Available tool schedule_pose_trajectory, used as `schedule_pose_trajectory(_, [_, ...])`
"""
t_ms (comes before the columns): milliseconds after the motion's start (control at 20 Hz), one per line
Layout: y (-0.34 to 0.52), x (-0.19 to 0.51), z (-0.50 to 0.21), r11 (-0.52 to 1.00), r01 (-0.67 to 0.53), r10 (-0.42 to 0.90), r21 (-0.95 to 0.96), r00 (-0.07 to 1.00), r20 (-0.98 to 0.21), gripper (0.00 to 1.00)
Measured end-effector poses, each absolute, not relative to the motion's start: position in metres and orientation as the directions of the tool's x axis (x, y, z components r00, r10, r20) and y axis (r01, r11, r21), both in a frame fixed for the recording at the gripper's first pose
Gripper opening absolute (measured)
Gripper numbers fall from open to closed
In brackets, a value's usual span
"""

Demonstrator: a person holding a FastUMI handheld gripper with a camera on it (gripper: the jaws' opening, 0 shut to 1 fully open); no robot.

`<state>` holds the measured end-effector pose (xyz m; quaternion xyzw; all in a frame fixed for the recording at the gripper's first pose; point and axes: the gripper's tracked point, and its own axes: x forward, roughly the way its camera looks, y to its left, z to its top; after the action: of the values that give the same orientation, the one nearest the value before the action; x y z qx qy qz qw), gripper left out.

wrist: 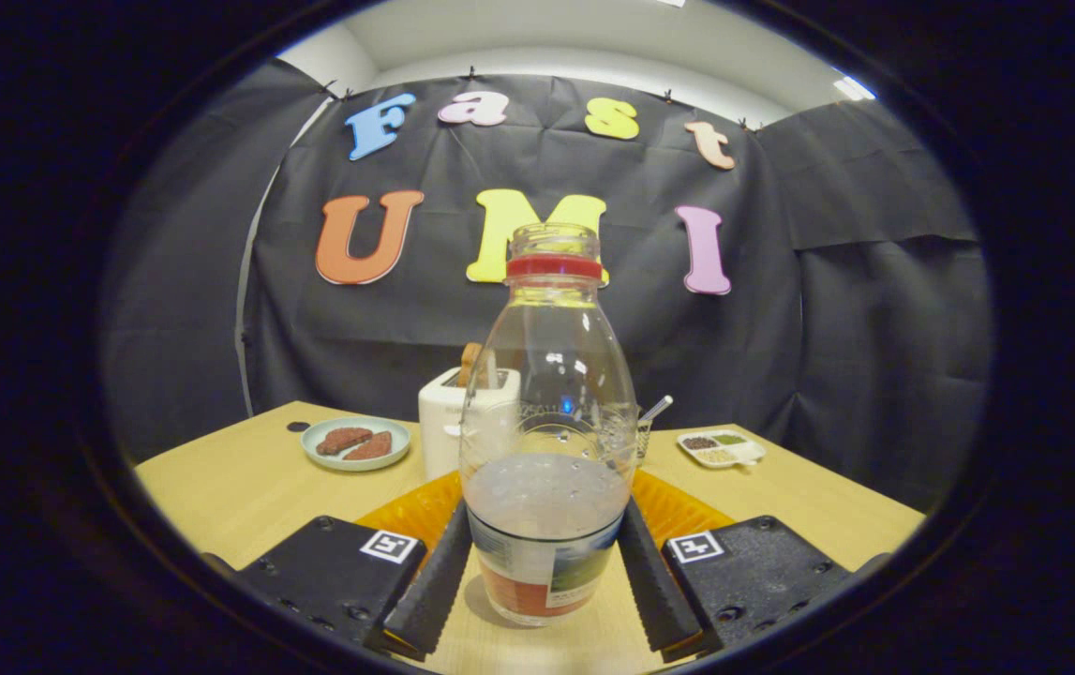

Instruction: Take the bottle from table, then pour the juice into the cup, finally place the bottle on the coaster

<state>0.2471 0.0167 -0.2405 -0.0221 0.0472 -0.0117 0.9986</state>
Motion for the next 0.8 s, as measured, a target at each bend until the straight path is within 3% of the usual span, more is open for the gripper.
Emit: schedule_pose_trajectory(800, [0.025, 0.288, -0.298, 0.999, 0.005, 0.002, 0.047, 0.990, -0.143, 0.87])
